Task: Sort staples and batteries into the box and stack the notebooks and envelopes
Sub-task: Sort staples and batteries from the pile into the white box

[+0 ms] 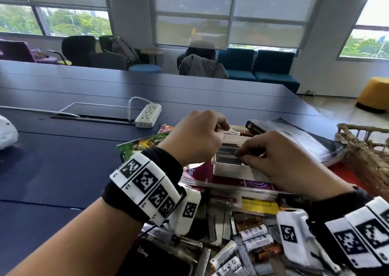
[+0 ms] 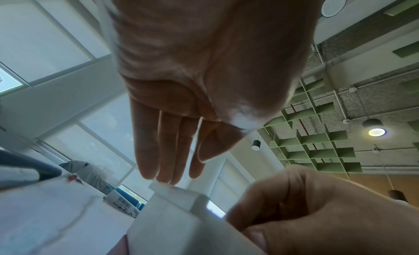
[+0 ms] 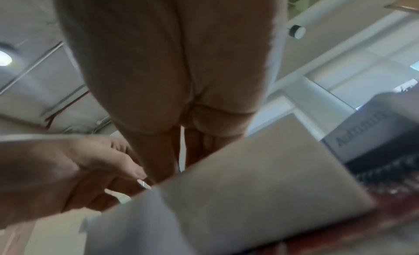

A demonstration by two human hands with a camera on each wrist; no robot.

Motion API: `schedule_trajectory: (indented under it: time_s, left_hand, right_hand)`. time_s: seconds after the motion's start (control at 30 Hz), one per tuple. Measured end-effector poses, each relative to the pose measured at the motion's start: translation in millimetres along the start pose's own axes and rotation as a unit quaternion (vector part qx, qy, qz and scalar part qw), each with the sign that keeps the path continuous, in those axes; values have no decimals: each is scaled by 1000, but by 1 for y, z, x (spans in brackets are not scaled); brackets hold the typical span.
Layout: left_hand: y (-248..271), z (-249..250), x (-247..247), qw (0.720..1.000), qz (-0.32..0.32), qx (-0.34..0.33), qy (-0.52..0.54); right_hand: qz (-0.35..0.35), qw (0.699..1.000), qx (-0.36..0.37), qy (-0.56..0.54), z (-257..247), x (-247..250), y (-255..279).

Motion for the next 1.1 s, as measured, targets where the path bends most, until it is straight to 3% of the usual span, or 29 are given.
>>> schedule_trajectory:
  time_s: [0.23,0.43,0.53,0.7,0.87,1.1]
  left_hand:
    - [4,2,-2,998,-36,-34,-35]
    - [7,6,-12,986,-159,-55,-7]
    - [8,7,-17,986,-154,-50,-45]
    - [9,11,-16,986,-140,-61,-60]
    - [12,27,-15,985,-124,-108,-48]
    - [27,47,-27,964,-246,-102,-19]
  right_hand:
    - [3,999,-5,-51,5,3,6]
    - [38,998,1,-51,8,29,12]
    - [29,998,12,-47,12,43,16]
    - [-75,996,42,-3,7,57,27]
    - [-226,972,60,11,-6,52,40]
    - [-304,948,64,73,-12,26,54]
Point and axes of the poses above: each hand's wrist, its own y-axis away from the middle knuckle, its own x-axis out of the back of the hand, z = x × y, the point moved 4 cm from there along -y, towards the middle knuckle, and after that the axes turned 14 degrees about y, right-handed, at the moved point
